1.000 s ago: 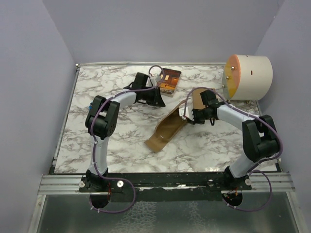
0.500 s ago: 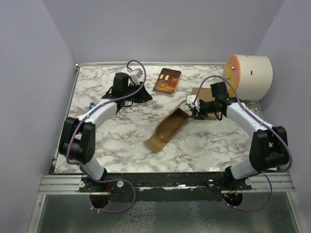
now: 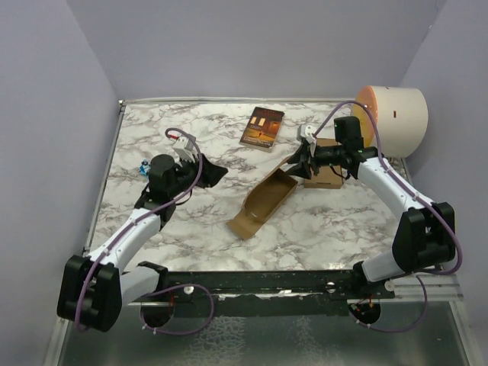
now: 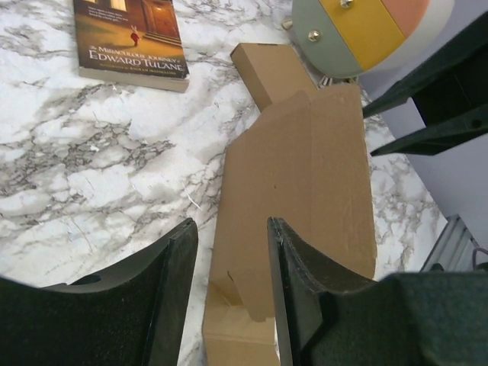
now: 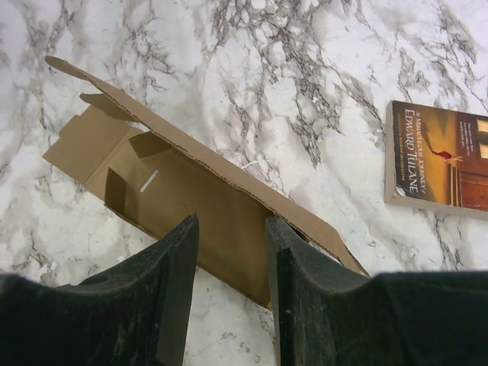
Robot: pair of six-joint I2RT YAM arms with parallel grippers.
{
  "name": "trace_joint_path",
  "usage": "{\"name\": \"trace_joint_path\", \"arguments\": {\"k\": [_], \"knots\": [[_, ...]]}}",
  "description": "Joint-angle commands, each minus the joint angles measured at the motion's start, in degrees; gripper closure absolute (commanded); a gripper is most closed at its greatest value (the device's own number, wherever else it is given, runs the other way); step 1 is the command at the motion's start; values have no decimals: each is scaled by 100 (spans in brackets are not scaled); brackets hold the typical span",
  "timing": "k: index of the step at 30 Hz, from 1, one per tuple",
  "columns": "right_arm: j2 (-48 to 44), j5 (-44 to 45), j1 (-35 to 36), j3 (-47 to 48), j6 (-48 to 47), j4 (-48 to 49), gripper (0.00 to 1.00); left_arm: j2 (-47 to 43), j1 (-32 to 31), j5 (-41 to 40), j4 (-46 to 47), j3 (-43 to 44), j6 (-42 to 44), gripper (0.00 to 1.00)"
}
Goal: Fold the paper box
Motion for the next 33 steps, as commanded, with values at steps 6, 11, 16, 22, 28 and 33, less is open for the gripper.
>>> {"name": "trace_joint_path", "arguments": {"k": [6, 11, 16, 22, 28, 33], "knots": [[193, -113, 8, -19, 1486, 1056, 59, -867, -13, 732, 1510, -948, -504, 46], [495, -152, -1, 426, 1549, 749, 57, -1378, -428, 180, 1980, -1462, -155, 33], [681, -390, -10, 591, 1610, 661, 56, -1513, -1189, -530, 2286, -1800, 591, 30], [804, -407, -10, 611, 1679, 695, 56, -1612, -1538, -1394, 2477, -2200, 1025, 29], [834, -416, -10, 556, 1710, 771, 56, -1165, -1728, -1743, 1924, -1879, 969, 29], [833, -432, -10, 545, 1706, 773, 56, -705, -2004, -1752, 2115, -1782, 948, 30]]}}
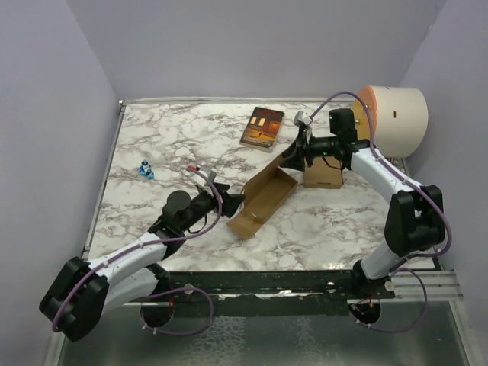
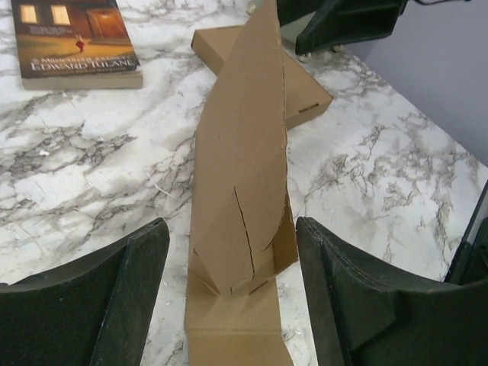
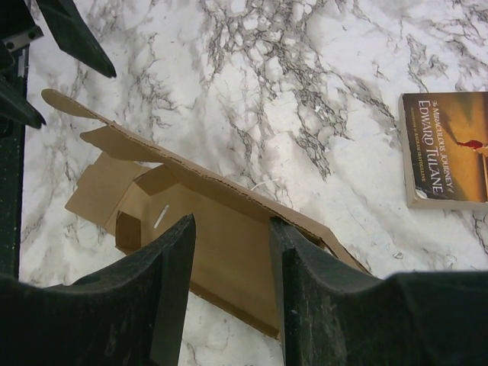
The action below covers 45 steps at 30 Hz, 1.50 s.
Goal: Fold the paper box
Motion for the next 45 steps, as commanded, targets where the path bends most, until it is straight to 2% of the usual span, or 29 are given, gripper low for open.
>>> {"name": "trace_joint_path", "arguments": {"k": [1, 6, 12, 20, 24, 27, 30, 36, 40, 43, 45], "knots": [[51, -211, -10, 51, 45, 111, 56, 317, -236, -246, 127, 183, 111, 30], [43, -209, -10, 36, 30, 111, 56, 516, -347, -310, -61, 315, 294, 33], [8, -214, -10, 25, 19, 106, 56, 794, -402, -357, -358, 483, 392, 44], [-53, -204, -45, -6, 7, 104, 55, 885, -430, -557, -574, 469, 691, 48], [-53, -206, -70, -12, 8, 102, 55, 910, -439, -544, -613, 488, 837, 57], [-65, -198, -86, -10, 8, 95, 55, 886, -438, -535, -637, 487, 999, 73], [-77, -186, -120, -16, 2, 93, 55, 828, -439, -581, -686, 498, 1206, 83], [-138, -137, -314, -26, 22, 84, 55, 723, -439, -671, -858, 594, 1667, 93], [-137, -758, -881, 9, 62, 67, 52, 712, -435, -594, -958, 682, 2092, 95], [-242, -904, -1118, 52, -338, -148, 45, 735, -435, -489, -1049, 776, 2442, 96], [-463, -765, -1126, -114, -731, -30, 36, 794, -439, -414, -1156, 875, 2759, 97]]}}
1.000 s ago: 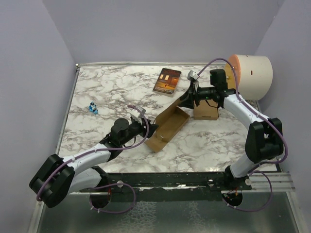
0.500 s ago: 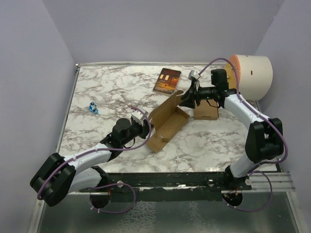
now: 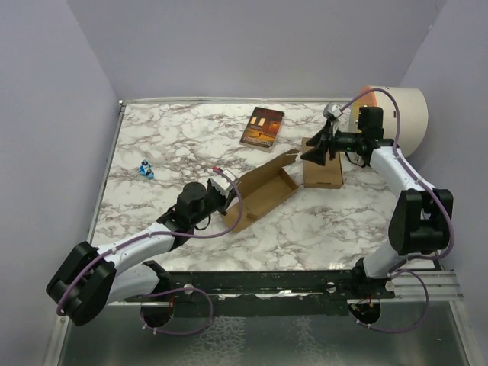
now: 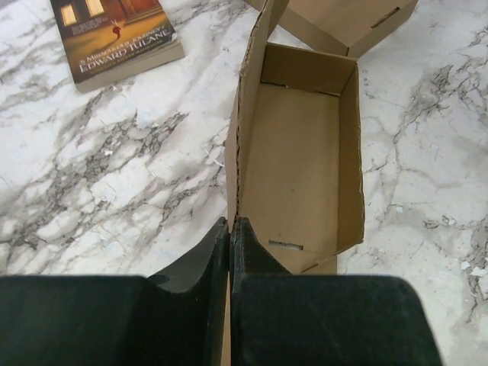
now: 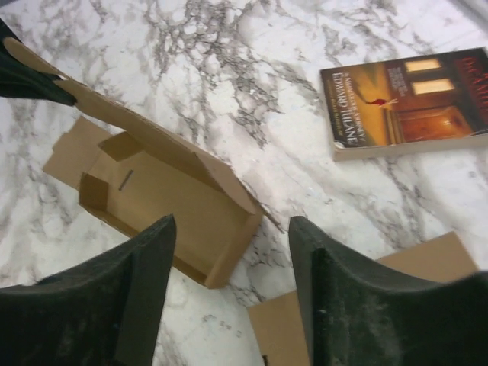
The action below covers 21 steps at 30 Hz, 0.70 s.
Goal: Fold the paper box
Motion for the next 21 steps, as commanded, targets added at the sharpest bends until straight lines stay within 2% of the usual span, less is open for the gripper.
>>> {"name": "trace_joint_path", "arguments": {"k": [1, 5, 8, 12, 17, 21], "knots": [[-586, -257, -114, -259, -818, 120, 32, 9, -42, 149, -211, 333, 865, 97], [-1109, -169, -113, -627, -1390, 366, 20, 235, -32, 341, -497, 610, 1293, 99], [-1304, -119, -150, -649, -1689, 268, 16, 402, -12, 506, -613, 740, 1488, 100], [-1054, -359, -212, -333, -2501, -580, 14, 465, 56, 796, -656, 829, 1566, 100], [-351, -642, -210, 371, -4389, -2409, 14, 502, 165, 1232, -622, 879, 1621, 100], [0, -490, -116, 702, -4734, -2770, 16, 567, 250, 1503, -621, 964, 1648, 100]]}}
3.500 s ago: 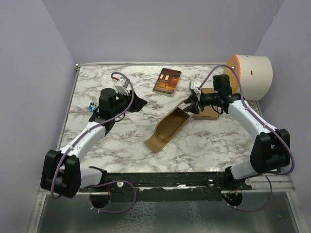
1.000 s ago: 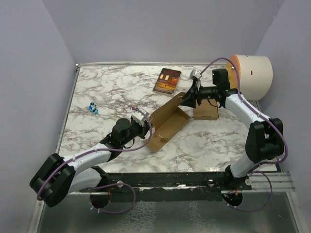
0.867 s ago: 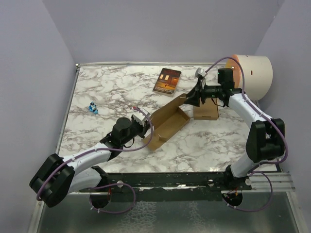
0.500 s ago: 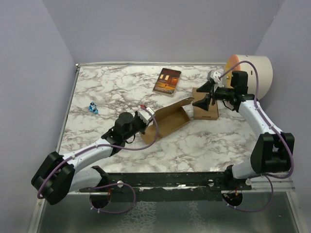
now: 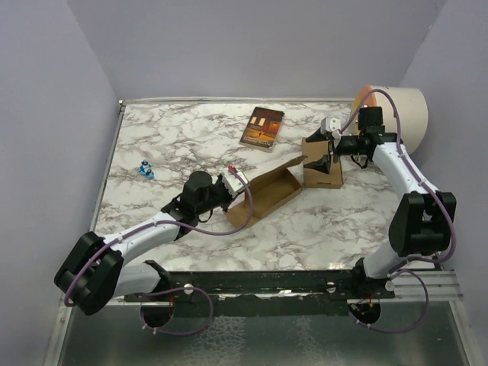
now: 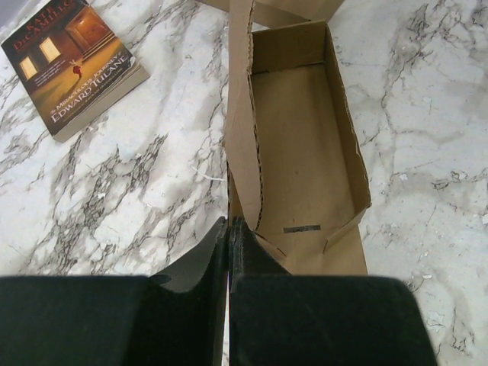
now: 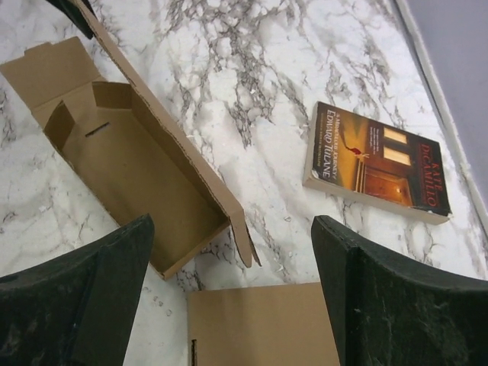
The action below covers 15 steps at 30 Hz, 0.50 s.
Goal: Fold the paper box
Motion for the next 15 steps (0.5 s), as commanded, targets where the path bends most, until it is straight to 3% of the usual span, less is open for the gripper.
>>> {"name": "trace_joint_path", "arguments": {"k": [1, 7, 15], "knots": [[328, -3, 131, 431, -1058, -1056, 16, 87, 112, 614, 26, 276, 158, 100], [460, 674, 544, 569, -1050, -915, 22, 145, 232, 929, 26, 371, 249, 100], [645, 956, 734, 695, -1389, -1315, 48, 394, 374, 1265, 26, 545, 287, 100]]}}
